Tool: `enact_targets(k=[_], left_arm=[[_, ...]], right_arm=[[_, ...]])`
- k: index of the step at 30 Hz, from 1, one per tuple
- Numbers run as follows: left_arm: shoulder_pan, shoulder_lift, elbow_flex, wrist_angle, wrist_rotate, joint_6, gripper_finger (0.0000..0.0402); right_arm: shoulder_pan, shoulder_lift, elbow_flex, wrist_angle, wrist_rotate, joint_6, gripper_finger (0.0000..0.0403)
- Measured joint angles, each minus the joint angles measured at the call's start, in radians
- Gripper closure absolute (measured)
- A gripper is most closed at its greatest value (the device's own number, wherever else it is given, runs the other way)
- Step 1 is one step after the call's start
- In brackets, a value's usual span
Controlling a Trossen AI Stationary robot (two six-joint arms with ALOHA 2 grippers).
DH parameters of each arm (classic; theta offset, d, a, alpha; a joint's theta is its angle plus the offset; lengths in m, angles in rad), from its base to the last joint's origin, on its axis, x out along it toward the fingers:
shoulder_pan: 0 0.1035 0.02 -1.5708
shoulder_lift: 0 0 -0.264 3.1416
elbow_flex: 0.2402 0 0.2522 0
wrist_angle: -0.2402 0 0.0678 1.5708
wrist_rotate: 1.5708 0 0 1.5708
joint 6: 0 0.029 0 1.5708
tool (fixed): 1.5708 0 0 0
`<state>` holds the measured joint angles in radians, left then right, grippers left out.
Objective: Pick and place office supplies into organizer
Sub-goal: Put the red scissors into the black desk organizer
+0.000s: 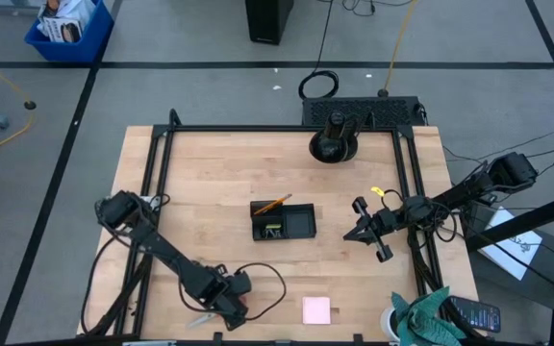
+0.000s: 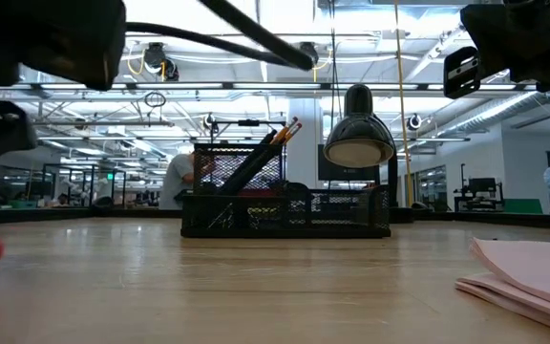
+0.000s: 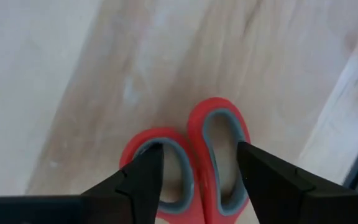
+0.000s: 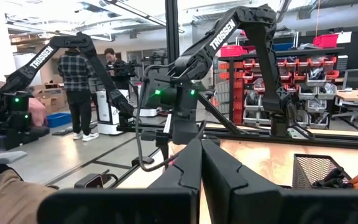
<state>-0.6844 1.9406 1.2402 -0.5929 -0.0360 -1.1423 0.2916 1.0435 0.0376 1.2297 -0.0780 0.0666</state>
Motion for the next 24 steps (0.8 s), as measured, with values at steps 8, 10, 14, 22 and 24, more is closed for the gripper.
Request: enact_targets(k=[8, 10, 14, 22, 24], left_arm=[[-0.019, 0.019, 0.003, -0.002, -0.005, -0.019, 0.0213], [-0.023, 0.020, 0.002, -0.004, -0.020, -0.024, 0.0225], [-0.023, 0.035, 0.002, -0.003, -0.028, -0.038, 0.0259], [-0.023, 0.093, 0.007, 0.035, -0.080, -0.016, 0.0344], [-0.027, 0.092, 0.007, 0.042, -0.131, -0.007, 0.0362]], right_arm=[[0.000, 0.000, 0.000, 0.000, 0.002, 0.000, 0.0399], [0.000, 0.000, 0.000, 0.000, 0.003, 0.000, 0.0399], [0.000, 0.000, 0.000, 0.000, 0.003, 0.000, 0.0399], [0.000, 0.000, 0.000, 0.000, 0.003, 0.010, 0.0399], [0.000, 0.000, 0.000, 0.000, 0.003, 0.020, 0.0399]])
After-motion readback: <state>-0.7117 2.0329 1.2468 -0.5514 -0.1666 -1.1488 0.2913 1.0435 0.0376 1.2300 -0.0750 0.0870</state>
